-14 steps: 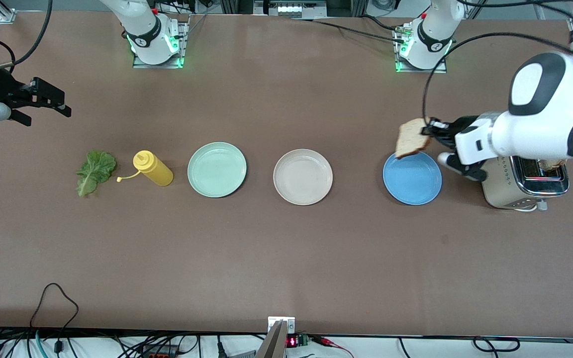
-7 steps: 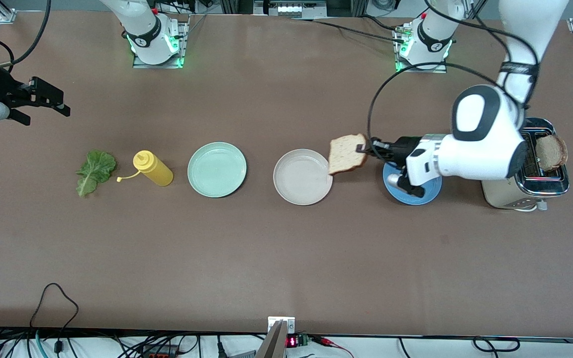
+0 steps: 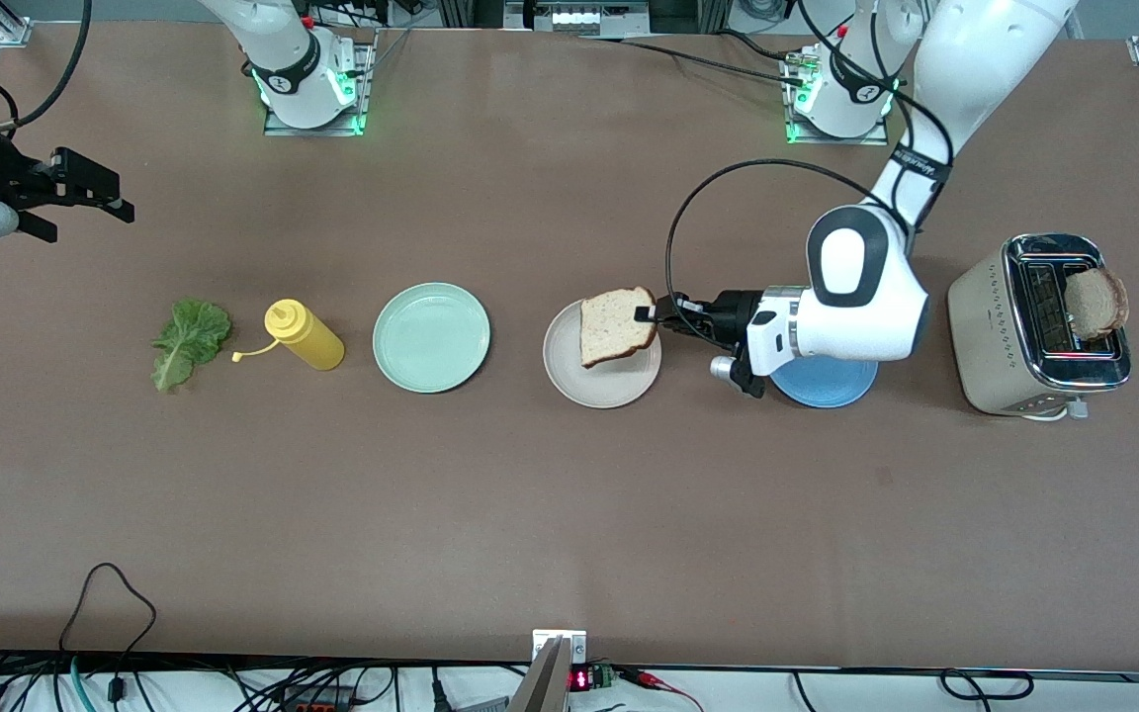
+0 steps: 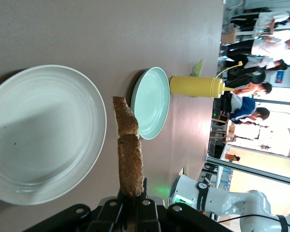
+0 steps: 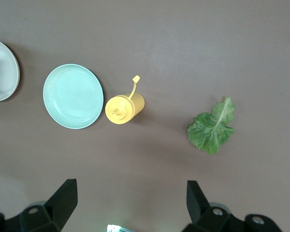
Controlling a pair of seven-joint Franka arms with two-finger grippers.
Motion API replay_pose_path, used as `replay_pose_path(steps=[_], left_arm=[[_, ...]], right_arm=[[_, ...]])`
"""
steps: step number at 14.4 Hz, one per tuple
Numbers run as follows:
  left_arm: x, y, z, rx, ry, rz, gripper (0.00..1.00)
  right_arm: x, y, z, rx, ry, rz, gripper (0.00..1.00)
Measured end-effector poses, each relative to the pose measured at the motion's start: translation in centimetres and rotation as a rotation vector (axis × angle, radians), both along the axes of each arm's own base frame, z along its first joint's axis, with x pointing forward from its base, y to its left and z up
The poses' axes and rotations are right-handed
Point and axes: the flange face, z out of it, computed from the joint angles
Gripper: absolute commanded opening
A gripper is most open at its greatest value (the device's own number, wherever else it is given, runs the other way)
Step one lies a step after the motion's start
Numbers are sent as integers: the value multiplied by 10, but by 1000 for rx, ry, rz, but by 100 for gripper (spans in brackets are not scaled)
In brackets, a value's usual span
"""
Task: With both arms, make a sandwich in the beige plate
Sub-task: 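Lower the toast onto the beige plate and open the left gripper, then reach the right gripper to the mustard bottle while the left gripper withdraws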
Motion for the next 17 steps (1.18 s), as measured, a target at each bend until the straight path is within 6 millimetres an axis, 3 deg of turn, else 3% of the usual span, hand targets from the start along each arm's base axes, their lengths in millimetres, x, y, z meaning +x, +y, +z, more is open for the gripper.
replay_pose_path(steps=[3, 9, 15, 17], left_arm=[[-10, 4, -44, -72, -50, 27, 0], [-22, 0, -89, -143, -90, 35, 0], [-27, -1, -107, -152, -69, 43, 1], [-29, -1, -111, -152, -61, 43, 9]], right_arm=[[1, -6, -8, 10, -4, 32, 100], [5, -31, -42, 96, -33, 100, 100], [4, -56, -86, 245, -122, 200, 100], [0, -66, -105, 296, -162, 239, 100]])
